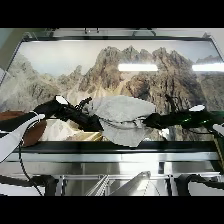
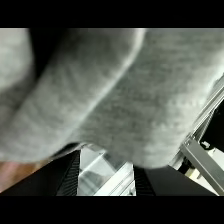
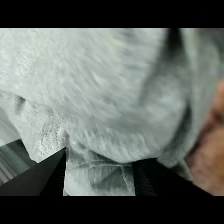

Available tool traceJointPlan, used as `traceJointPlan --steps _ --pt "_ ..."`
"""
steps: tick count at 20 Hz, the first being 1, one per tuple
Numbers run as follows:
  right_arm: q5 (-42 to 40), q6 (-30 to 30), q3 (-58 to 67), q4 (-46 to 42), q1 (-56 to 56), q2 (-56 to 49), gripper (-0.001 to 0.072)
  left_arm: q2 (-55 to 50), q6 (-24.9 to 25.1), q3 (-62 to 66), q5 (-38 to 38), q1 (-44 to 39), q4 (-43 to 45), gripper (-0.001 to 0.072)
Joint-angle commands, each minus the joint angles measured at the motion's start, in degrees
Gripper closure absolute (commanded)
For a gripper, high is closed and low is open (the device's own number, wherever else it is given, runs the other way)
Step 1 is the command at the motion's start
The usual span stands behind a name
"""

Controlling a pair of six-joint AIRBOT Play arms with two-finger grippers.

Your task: Fold the shirts.

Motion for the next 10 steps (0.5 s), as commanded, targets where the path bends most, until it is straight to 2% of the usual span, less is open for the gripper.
traceJointPlan --steps 1,2,3,4,5,7,10 --pt "-3.37 -0.22 -0.02 1.42 2.45 -1.11 0.026 0.02 0.17 -0.42 6.38 -0.63 0.42 0.0365" --pt "-3.67 -0.39 -0.02 2.29 2.4 -1.11 0.0268 0.02 0.17 -0.42 7.19 -0.63 0.46 0.0438" --pt "-3.8 -0.42 0.0 2.86 2.4 -1.11 0.0387 0.02 0.2 -0.42 8.09 -0.63 0.48 0.0667" --pt "-3.8 -0.39 -0.02 3.19 2.43 -1.11 0.0538 0.02 0.2 -0.39 9.03 -0.63 0.44 0.0692" --pt "-3.74 -0.37 -0.02 3.58 2.43 -1.11 0.061 0.02 0.22 -0.39 9.46 -0.63 0.02 0.0687" --pt "-3.1 -0.39 0.02 3.58 2.43 -0.98 0.0692 0.15 0.22 0.13 8.81 -0.63 -0.52 0.0687" --pt "0.42 -0.42 0.11 3.61 1.77 0.79 0.0692 2.08 0.76 3.43 4.15 -0.61 -0.39 0.0687"
